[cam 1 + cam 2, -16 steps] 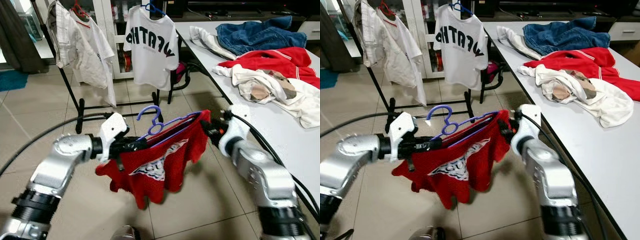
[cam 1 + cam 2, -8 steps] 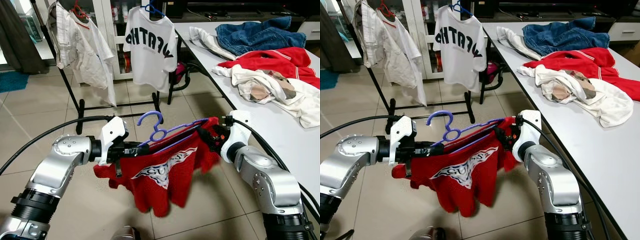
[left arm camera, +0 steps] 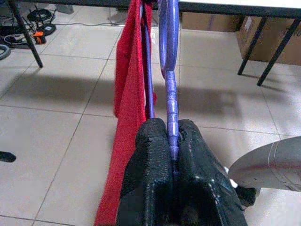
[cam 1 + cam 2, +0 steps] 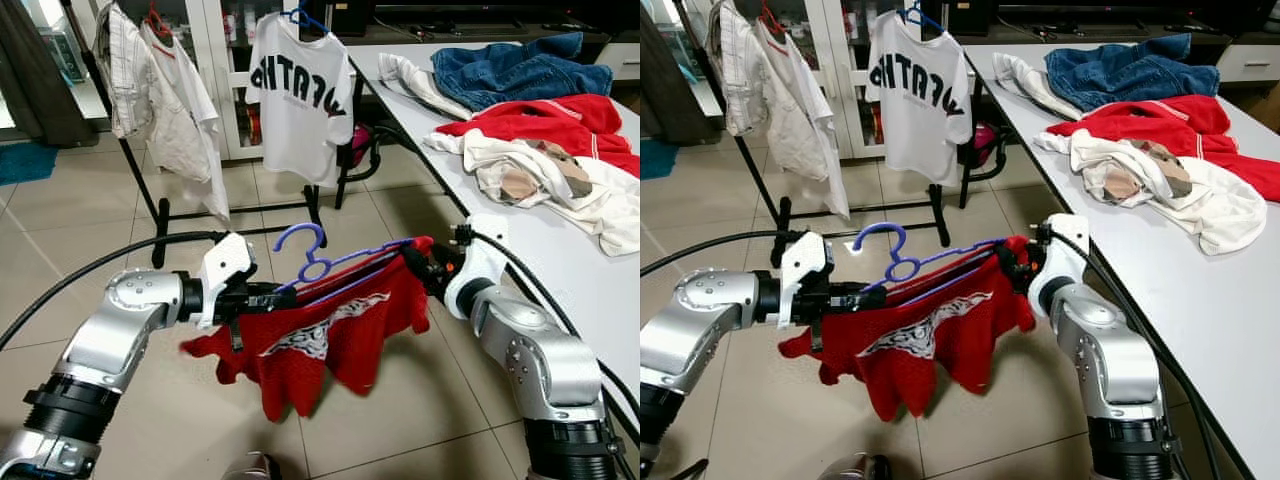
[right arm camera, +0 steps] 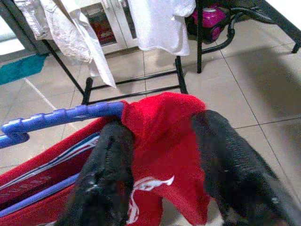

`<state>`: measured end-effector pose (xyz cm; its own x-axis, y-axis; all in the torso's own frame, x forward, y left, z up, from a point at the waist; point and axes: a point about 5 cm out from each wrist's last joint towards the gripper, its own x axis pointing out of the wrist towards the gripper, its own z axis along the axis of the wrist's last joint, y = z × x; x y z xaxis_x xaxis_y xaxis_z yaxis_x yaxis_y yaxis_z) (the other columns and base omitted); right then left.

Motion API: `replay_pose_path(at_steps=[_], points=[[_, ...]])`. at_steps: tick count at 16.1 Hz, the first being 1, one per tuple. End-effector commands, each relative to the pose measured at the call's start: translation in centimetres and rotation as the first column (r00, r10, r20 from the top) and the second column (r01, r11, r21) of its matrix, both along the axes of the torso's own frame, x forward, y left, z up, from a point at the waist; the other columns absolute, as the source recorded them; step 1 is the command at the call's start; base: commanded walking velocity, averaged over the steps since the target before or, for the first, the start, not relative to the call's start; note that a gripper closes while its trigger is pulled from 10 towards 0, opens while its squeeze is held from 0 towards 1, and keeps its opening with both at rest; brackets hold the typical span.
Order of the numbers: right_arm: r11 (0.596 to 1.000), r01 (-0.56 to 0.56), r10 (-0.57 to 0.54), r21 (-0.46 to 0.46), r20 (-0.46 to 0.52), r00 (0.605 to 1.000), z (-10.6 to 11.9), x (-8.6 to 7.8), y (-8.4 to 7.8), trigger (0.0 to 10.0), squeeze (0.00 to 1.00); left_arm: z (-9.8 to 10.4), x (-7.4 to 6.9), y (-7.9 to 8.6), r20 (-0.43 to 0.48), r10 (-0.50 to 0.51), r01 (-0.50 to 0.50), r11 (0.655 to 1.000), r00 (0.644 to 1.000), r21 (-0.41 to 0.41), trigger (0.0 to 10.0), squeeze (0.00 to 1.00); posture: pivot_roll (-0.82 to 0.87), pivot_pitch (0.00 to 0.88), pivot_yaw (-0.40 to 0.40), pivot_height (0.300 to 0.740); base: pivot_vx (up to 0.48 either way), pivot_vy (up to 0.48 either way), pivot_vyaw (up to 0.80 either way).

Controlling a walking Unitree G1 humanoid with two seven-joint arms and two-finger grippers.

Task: Hang hanger

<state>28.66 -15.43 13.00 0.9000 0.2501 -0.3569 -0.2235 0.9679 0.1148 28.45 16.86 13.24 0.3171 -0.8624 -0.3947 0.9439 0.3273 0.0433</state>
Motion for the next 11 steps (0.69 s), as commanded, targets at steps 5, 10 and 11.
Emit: replay_pose_path(at_steps=[5,10,11], points=[[1.0,0.012,-0.012,-0.013,-0.008,1.0,-0.03,0.21,-0.1,0.0,0.0,0.66,0.43,-0.53,0.044,-0.019,0.019,1.0,0.999,0.0,0.0,0.0,-0.01,0.0,0.008,0.74,0.0,0.0,0.0],[1.0,-0.002,0.002,-0.019,-0.001,1.0,0.07,0.32,-0.05,0.0,0.0,0.56,0.49,-0.47,0.045,-0.006,0.006,1.0,0.999,0.002,0.0,0.0,-0.01,0.0,0.002,0.74,0.0,0.0,0.0],[1.0,-0.004,0.004,-0.02,0.001,1.0,0.13,0.3,-0.05,0.0,0.0,0.49,0.54,-0.36,0.045,0.001,-0.001,1.0,0.999,0.009,0.0,0.0,-0.01,0.0,0.002,0.74,0.0,0.0,0.0]])
